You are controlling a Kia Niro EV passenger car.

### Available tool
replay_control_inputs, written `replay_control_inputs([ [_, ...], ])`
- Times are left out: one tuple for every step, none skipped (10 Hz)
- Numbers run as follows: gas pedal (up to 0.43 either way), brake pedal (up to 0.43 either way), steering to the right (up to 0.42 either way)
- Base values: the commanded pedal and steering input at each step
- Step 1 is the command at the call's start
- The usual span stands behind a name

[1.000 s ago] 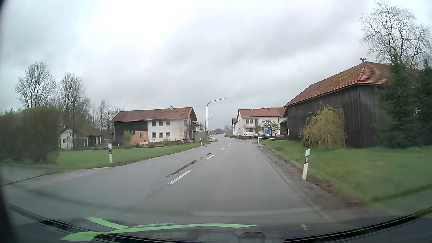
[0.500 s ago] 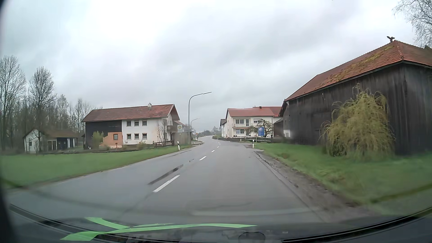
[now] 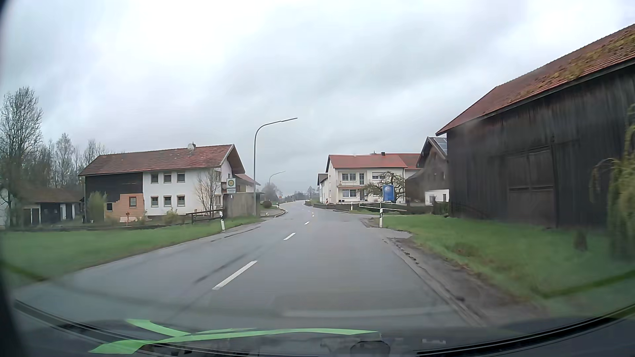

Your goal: Follow the waypoints while adhering to traffic rules and regulations

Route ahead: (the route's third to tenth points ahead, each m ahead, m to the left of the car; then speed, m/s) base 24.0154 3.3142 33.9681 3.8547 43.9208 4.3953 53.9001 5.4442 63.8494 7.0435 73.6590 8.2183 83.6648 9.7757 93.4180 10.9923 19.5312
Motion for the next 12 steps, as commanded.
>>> replay_control_inputs([
  [0.189,0.0,-0.004],
  [0.189,0.0,-0.007],
  [0.189,0.0,-0.009],
  [0.177,0.0,-0.011],
  [0.169,0.0,-0.014],
  [0.169,0.0,-0.015],
  [0.169,0.0,-0.018],
  [0.169,0.0,-0.02],
  [0.169,0.0,-0.021],
  [0.169,0.0,-0.021],
  [0.169,0.0,-0.023],
  [0.15,0.0,-0.022],
])
